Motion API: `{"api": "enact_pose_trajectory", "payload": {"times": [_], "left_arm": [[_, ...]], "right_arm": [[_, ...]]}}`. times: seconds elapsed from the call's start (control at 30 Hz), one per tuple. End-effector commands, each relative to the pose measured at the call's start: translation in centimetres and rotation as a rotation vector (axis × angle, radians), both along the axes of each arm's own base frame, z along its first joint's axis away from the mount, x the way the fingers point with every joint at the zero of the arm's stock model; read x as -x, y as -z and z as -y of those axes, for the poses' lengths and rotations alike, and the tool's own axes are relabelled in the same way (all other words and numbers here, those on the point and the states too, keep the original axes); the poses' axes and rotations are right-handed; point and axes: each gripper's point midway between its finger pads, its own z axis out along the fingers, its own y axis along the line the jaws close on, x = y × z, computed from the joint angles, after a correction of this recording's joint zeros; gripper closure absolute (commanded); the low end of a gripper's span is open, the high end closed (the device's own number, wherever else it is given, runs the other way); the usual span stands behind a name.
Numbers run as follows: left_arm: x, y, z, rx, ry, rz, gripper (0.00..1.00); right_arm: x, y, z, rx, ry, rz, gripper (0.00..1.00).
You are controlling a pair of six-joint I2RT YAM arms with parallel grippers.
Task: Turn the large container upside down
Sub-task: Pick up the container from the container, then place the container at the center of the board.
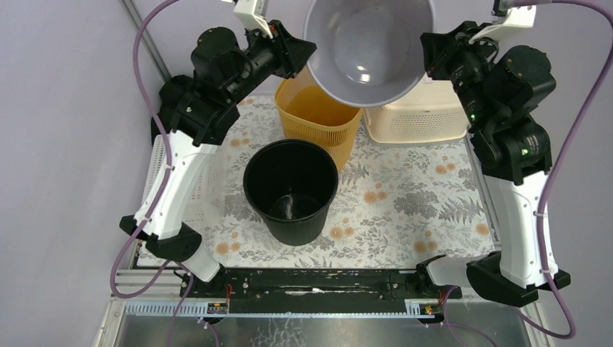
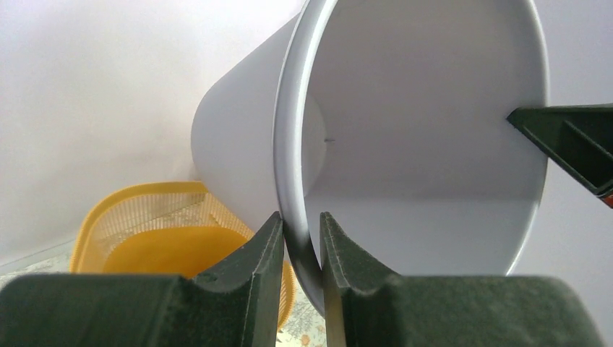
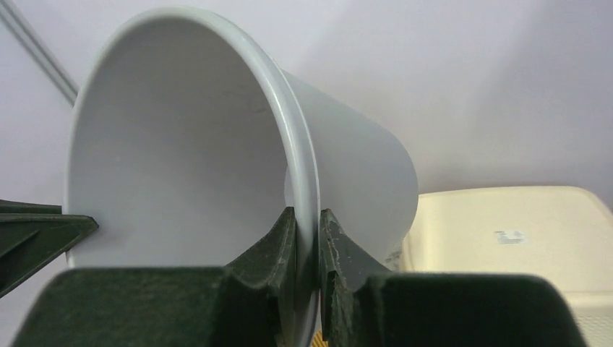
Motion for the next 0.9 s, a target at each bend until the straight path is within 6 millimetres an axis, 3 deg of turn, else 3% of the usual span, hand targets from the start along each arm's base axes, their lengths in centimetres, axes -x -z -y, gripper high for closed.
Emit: {"api": "enact_pose_trajectory", "payload": {"times": [0.0, 0.33, 0.57, 0.87], "left_arm": [[1.8, -0.3, 4.8, -0.021, 0.193, 0.06, 0.85], [3.6, 4.6, 10.8, -0.091, 0.374, -0.076, 0.85], [6.3, 8.5, 11.6, -0.141, 0.426, -0.173, 0.85], [9.9, 15.0, 12.3, -0.22, 0.505, -0.336, 0.84]], "right_arm": [[4.2, -3.6, -0.6, -0.019, -0.102, 0.098, 1.0], [5.0, 1.1, 0.9, 0.031, -0.038, -0.102, 1.0], [5.1, 8.6, 2.3, 0.065, 0.038, -0.293, 1.0], [7.3, 17.3, 2.0, 0.039, 0.016, -0.528, 1.0]]}}
